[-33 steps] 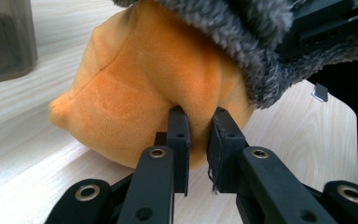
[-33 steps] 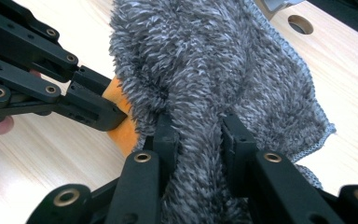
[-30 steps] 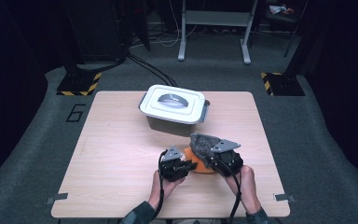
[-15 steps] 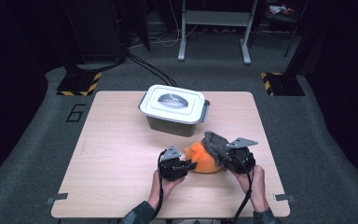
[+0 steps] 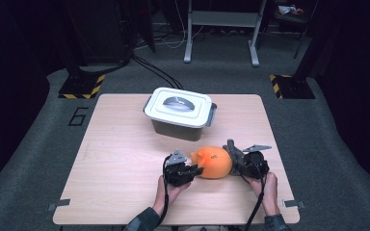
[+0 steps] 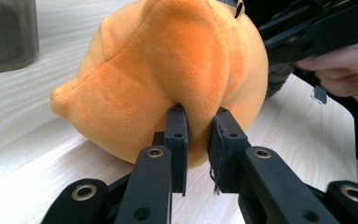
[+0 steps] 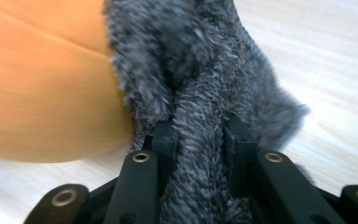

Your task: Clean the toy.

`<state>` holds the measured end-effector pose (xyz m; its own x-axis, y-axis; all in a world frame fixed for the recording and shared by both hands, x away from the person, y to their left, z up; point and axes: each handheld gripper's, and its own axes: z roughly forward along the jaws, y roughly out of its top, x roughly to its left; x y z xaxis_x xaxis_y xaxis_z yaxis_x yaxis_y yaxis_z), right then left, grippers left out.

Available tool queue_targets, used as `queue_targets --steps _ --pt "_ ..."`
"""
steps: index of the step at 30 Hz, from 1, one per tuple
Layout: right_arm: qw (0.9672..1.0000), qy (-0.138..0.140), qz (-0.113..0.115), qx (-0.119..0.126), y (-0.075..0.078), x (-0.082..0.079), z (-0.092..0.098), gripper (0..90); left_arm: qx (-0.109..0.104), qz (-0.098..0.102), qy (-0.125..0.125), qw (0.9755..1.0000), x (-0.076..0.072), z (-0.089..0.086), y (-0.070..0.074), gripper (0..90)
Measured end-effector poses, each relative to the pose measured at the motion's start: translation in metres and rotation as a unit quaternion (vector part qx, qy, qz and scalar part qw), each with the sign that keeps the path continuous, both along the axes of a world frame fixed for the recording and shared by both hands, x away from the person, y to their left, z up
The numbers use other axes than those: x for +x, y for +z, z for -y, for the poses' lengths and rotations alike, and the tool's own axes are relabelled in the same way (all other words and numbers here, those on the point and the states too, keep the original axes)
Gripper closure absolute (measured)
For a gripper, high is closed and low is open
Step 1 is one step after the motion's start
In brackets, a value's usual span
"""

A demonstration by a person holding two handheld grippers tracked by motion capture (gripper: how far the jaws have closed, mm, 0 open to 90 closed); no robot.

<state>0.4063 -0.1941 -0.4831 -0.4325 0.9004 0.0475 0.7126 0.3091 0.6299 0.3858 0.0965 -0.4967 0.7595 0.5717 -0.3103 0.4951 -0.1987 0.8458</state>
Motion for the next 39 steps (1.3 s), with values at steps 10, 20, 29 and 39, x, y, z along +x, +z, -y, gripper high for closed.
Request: queue_targets --steps 10,20,29,39 --pt "1.0 -0.005 -0.008 0.002 -0.01 0.004 0.002 71.8 -0.003 -0.004 0.001 1.0 -0.001 -0.001 0.0 78.6" --pt "0.9981 0.003 0.052 0.032 0.032 -0.019 0.015 71.9 0.002 0.004 0.001 1.0 -0.001 0.001 0.001 78.5" --pt "0.9926 0.073 0.096 0.019 0.075 -0.04 -0.023 71.2 0.003 0.004 0.001 1.0 -0.001 0.002 0.001 78.5" --pt "0.9863 0.129 0.092 -0.045 0.072 -0.037 -0.08 70.8 0.006 0.004 -0.001 1.0 -0.001 0.002 0.001 78.4"
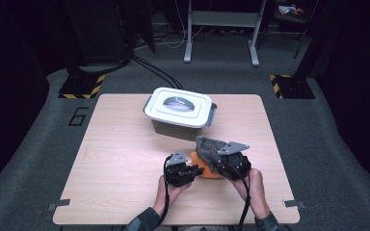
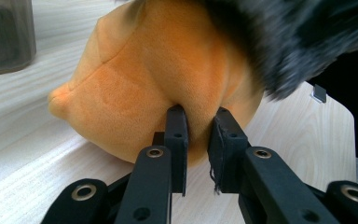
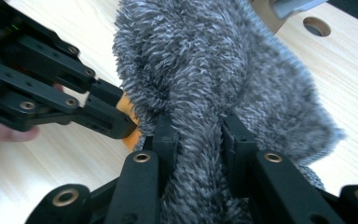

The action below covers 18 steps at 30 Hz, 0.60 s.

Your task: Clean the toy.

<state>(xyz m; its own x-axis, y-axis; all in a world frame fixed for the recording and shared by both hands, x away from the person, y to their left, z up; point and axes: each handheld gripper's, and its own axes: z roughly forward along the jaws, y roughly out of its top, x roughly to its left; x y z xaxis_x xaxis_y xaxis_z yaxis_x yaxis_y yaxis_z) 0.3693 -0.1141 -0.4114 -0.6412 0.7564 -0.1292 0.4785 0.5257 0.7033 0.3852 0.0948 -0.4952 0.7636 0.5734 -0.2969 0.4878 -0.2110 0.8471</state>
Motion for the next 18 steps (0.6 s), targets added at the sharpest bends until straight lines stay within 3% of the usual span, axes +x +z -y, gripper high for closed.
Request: queue_targets --steps 1,7,12,16,18 --pt "1.0 -0.001 0.0 -0.008 -0.001 0.001 -0.001 70.9 -0.001 -0.001 -0.001 1.0 0.001 -0.001 0.0 78.5" --pt "0.9999 -0.008 -0.004 0.005 -0.002 0.003 0.009 70.9 -0.004 0.0 -0.003 1.0 0.0 0.001 0.0 78.5" --pt "0.999 -0.039 -0.012 0.02 -0.006 0.005 0.028 70.6 -0.003 -0.002 -0.003 1.0 0.0 0.002 0.001 78.5" --pt "0.9968 -0.07 -0.023 0.032 -0.017 0.011 0.049 70.3 0.0 -0.004 -0.004 1.0 0.001 0.001 0.001 78.6" --pt "0.9945 -0.087 -0.039 0.044 -0.024 0.015 0.059 70.3 -0.002 -0.004 -0.005 1.0 0.0 0.002 0.0 78.6"
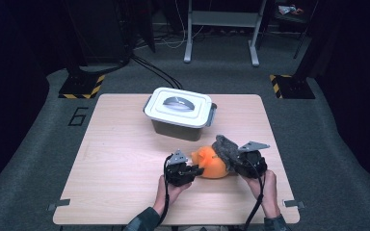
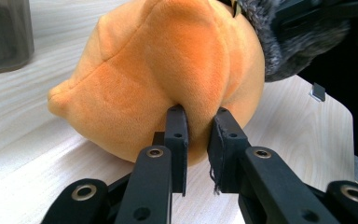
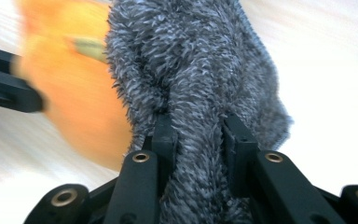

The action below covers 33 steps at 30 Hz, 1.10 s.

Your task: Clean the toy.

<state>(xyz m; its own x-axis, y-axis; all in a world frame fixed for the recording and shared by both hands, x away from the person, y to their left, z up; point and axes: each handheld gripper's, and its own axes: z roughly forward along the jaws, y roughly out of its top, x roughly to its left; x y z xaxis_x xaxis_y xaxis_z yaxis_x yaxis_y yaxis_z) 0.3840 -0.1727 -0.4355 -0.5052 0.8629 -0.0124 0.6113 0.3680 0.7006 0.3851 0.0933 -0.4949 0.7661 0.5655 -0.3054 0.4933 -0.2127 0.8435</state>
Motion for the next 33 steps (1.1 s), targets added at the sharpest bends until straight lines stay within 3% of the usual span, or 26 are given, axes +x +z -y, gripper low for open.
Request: queue_targets --steps 6,14,17,19,25,30,33 --pt "0.999 -0.033 -0.029 0.006 -0.021 0.014 0.021 70.3 -0.008 -0.003 0.003 1.0 0.0 0.0 -0.002 78.6" --pt "0.9965 -0.044 -0.071 0.002 -0.053 0.028 0.025 70.3 -0.006 -0.001 0.003 1.0 0.0 -0.002 -0.002 78.5" --pt "0.9958 -0.043 -0.08 0.011 -0.056 0.029 0.026 70.3 -0.006 -0.001 0.003 1.0 0.0 -0.002 -0.002 78.6" --pt "0.9956 -0.043 -0.082 0.014 -0.054 0.028 0.028 70.4 -0.006 -0.001 0.005 1.0 0.0 -0.002 -0.002 78.6" --pt "0.9965 -0.051 -0.06 0.027 -0.039 0.019 0.038 70.7 -0.006 -0.002 0.004 1.0 0.001 -0.004 -0.003 78.6" --pt "0.9975 -0.051 -0.034 0.035 -0.02 0.009 0.041 70.6 -0.007 -0.002 0.004 1.0 0.001 -0.003 -0.003 78.5" --pt "0.9988 -0.034 -0.008 0.033 -0.006 0.002 0.039 70.6 -0.009 -0.004 0.004 0.9999 0.001 -0.003 -0.003 78.4"
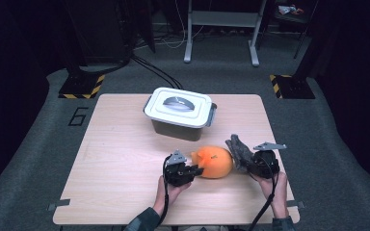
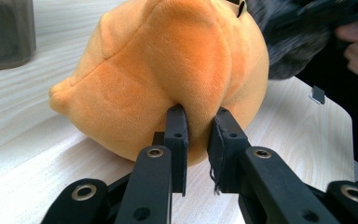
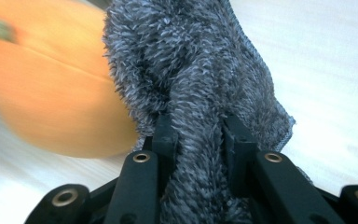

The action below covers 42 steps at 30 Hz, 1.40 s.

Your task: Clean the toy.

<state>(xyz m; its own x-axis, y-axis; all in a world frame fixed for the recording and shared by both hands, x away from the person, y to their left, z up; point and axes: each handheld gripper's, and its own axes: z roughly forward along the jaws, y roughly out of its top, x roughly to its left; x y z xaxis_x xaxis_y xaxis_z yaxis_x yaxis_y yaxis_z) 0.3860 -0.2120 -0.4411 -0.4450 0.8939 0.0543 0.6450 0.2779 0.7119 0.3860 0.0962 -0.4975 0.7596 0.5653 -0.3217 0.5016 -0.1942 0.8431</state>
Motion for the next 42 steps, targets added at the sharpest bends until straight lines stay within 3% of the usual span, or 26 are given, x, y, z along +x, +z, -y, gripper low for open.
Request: queue_targets --steps 3,5,11,15,19,25,32,36,42 --pt "0.9999 0.01 0.013 0.001 0.01 -0.006 -0.005 70.6 0.003 0.001 -0.002 1.0 0.0 0.0 0.0 78.4" --pt "0.999 0.034 0.028 -0.004 0.024 -0.015 -0.02 70.5 0.003 0.002 -0.001 1.0 0.0 0.0 0.0 78.4" --pt "0.9965 0.072 0.031 -0.029 0.026 -0.016 -0.049 70.5 0.005 0.002 -0.004 1.0 0.001 0.0 0.001 77.5" --pt "0.9969 0.069 0.013 -0.037 0.018 -0.01 -0.058 70.5 0.013 0.01 -0.002 0.9999 0.0 0.0 0.001 75.2" --pt "0.9971 0.068 0.013 -0.032 0.016 -0.007 -0.057 70.6 0.017 0.018 0.002 0.9997 0.0 -0.001 0.002 68.2" --pt "0.9974 0.064 0.011 -0.032 0.016 -0.004 -0.055 70.6 0.063 0.058 0.011 0.9963 -0.005 0.002 0.001 49.4" --pt "0.9974 0.064 0.012 -0.03 0.014 -0.001 -0.052 70.4 0.088 0.066 0.021 0.9937 -0.004 0.007 -0.007 40.6" --pt "0.9981 0.055 0.009 -0.025 0.013 -0.001 -0.052 70.4 0.106 0.087 0.018 0.9904 -0.005 0.013 -0.006 45.4" --pt "0.998 0.056 0.014 -0.025 0.014 -0.002 -0.051 70.7 0.117 0.092 0.012 0.9889 -0.005 0.015 -0.006 70.8"
